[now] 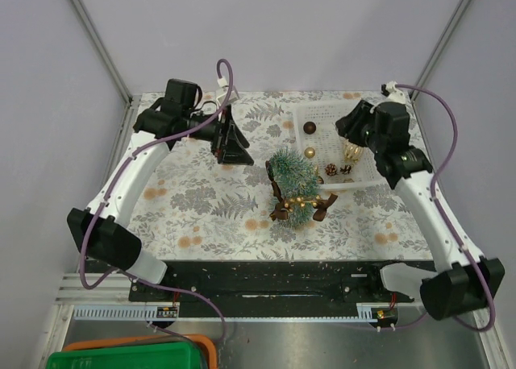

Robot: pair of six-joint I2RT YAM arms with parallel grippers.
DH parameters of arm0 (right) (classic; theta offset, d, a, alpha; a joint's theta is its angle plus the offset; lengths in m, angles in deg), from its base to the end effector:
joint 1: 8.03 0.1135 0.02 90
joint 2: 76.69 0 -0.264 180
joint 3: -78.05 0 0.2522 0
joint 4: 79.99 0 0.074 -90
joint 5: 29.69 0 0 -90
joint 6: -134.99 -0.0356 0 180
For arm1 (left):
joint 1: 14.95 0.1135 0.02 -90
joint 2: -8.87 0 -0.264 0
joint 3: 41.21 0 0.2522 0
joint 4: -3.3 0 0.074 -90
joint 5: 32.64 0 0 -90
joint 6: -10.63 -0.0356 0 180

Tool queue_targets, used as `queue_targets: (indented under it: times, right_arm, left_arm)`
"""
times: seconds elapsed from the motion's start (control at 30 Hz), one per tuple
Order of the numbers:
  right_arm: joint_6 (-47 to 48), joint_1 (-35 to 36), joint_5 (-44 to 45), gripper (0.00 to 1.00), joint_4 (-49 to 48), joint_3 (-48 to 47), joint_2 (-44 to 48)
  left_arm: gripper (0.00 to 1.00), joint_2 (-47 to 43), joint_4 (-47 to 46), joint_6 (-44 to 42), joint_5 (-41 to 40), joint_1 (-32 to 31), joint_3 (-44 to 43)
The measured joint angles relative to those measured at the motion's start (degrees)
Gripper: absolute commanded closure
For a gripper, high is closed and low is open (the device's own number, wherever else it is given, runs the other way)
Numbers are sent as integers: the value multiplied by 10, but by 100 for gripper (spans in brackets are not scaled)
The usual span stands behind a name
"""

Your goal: Decorate the small christmas tree

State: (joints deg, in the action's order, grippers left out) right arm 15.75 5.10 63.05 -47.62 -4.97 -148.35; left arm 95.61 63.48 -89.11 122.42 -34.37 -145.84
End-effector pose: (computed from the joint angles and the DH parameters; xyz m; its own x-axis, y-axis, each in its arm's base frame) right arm 0.2794 0.0634 0.3745 -0.3943 0.4090 -0.8229 0.0105 0.8974 0.4410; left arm 0.2824 -0.1338 0.3947 -0.4947 0.2501 -0.8323 0.8690 0.1343 -0.4762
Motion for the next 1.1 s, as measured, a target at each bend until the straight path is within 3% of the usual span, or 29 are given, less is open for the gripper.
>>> queue_targets:
  times: [0.2, 0.5, 0.77, 1.1]
  right_arm:
    - [-1, 0, -67, 73, 60, 44, 127]
    - [8, 2, -183, 73, 128, 38, 227]
    - [9, 4, -253, 74, 141, 32, 282]
    - [-14, 4, -287, 77, 88, 46, 297]
  left_arm:
    - [1, -24, 91, -70, -48, 26, -45]
    - [1, -81, 191, -147, -64, 20, -157]
    - [1, -85, 181, -148, -82, -103, -223]
    - [1, -19, 127, -118, -116, -152, -232]
